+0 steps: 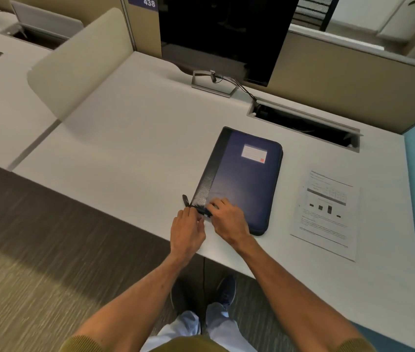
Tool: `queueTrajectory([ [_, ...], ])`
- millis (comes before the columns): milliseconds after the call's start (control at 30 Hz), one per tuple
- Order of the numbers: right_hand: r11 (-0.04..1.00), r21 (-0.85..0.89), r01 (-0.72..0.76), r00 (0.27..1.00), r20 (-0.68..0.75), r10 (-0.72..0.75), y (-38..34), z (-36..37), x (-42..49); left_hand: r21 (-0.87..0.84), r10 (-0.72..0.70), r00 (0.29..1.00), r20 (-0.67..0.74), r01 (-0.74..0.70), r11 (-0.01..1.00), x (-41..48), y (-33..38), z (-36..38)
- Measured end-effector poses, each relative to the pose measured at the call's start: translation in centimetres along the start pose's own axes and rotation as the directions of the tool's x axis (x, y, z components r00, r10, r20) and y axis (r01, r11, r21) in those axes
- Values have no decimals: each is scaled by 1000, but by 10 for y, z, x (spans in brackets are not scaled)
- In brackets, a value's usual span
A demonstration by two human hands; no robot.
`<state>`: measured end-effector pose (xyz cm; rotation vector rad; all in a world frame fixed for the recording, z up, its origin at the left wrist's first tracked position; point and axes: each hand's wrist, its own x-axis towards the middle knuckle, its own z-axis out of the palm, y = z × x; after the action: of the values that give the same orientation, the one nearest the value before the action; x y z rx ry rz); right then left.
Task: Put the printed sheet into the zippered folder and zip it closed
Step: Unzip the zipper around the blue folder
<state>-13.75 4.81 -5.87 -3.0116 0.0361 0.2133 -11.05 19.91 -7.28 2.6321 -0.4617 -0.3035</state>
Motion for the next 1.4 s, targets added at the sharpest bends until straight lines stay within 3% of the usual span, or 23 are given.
queueTrajectory([
  [100, 1000, 13, 7, 1000, 2, -7, 6, -1, -3, 36, 16, 1000, -10, -16, 999, 1, -4, 0],
  [333, 999, 20, -44, 998, 34, 44, 15, -2, -11, 62, -88, 996, -18, 89, 994, 4, -36, -13],
  [467, 998, 12, -54, 998, 36, 53, 15, -1, -11, 165, 127, 991, 44, -133, 977, 11, -45, -22],
  [567, 997, 28, -73, 997, 35, 72, 14, -2, -10, 170, 188, 977, 96, -202, 964, 19, -46, -29],
  [867, 987, 124, -103, 994, -23, 107, 14, -3, -10, 139, 151, 985, 88, -162, 977, 25, -46, -39],
  [967, 955, 238, -176, 976, -83, 200, 22, -5, -15, 100, 98, 994, 53, -102, 990, 29, -42, -42],
  [1033, 899, 336, -280, 929, -142, 342, 31, -5, -21, 59, 75, 997, 17, -76, 995, 34, -35, -44],
  [1167, 716, 510, -478, 761, -166, 627, 54, -6, -37, 64, 132, 991, 24, -133, 989, 49, -11, -43],
  [1400, 466, 616, -636, 554, -57, 831, 82, -7, -54, -10, 200, 975, 95, -200, 980, 71, 41, -31],
])
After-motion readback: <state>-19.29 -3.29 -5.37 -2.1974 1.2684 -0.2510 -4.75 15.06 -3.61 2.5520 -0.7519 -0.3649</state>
